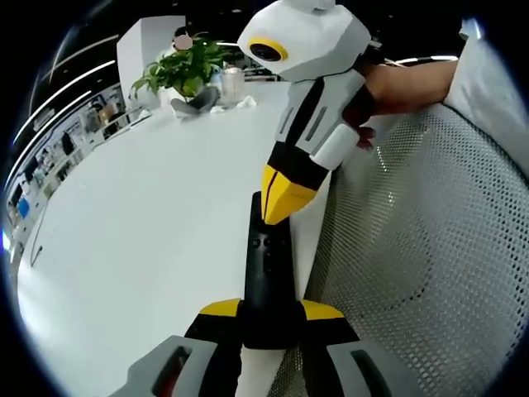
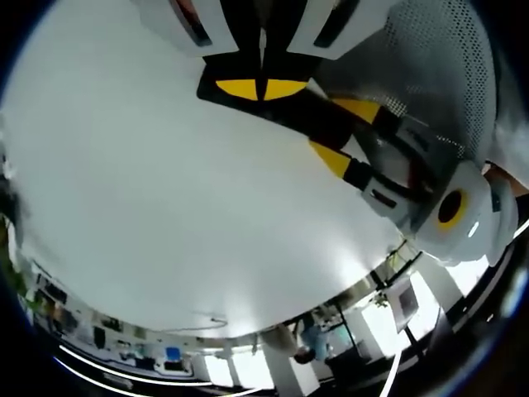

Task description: Press the specified remote control buttons in sequence, fully releasing each button before pressing the next.

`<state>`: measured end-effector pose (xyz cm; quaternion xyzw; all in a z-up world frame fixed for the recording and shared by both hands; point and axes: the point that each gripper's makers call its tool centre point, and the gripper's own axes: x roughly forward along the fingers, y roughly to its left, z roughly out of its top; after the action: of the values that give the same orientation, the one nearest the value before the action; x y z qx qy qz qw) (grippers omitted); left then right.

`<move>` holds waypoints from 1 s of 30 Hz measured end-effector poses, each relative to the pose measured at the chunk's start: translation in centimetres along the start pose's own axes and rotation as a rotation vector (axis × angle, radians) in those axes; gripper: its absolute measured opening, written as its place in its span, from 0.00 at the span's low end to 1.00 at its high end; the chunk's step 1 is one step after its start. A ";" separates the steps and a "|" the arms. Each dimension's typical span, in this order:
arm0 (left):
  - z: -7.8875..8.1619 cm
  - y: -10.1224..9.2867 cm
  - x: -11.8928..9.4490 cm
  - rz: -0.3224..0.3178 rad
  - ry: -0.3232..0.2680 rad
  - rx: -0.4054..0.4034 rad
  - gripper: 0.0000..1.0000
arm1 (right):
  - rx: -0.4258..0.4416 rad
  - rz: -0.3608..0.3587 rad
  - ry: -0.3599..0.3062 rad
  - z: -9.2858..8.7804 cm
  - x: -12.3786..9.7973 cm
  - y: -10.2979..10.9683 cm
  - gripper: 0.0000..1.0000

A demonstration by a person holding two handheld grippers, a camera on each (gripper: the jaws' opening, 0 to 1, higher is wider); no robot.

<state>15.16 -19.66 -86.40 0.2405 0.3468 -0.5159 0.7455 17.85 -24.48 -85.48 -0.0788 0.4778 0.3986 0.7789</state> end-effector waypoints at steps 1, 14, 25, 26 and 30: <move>0.0 0.0 0.0 0.000 0.000 0.000 0.25 | 0.002 0.001 -0.001 0.0 0.0 0.0 0.00; 0.1 0.0 0.1 0.002 0.000 -0.001 0.25 | -0.019 -0.005 0.001 0.0 0.0 0.0 0.00; 0.1 0.0 0.1 -0.001 -0.002 0.002 0.25 | 0.037 0.015 0.005 0.0 -0.1 -0.1 0.00; 0.1 0.0 0.1 -0.002 -0.001 0.006 0.25 | 0.040 0.017 0.008 0.0 -0.1 -0.1 0.00; 0.1 -0.1 0.2 -0.001 -0.001 0.006 0.25 | 0.038 0.014 0.011 -0.1 -0.1 -0.1 0.00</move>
<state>15.15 -19.86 -86.46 0.2423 0.3448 -0.5176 0.7446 17.84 -24.63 -85.44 -0.0625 0.4901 0.3945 0.7748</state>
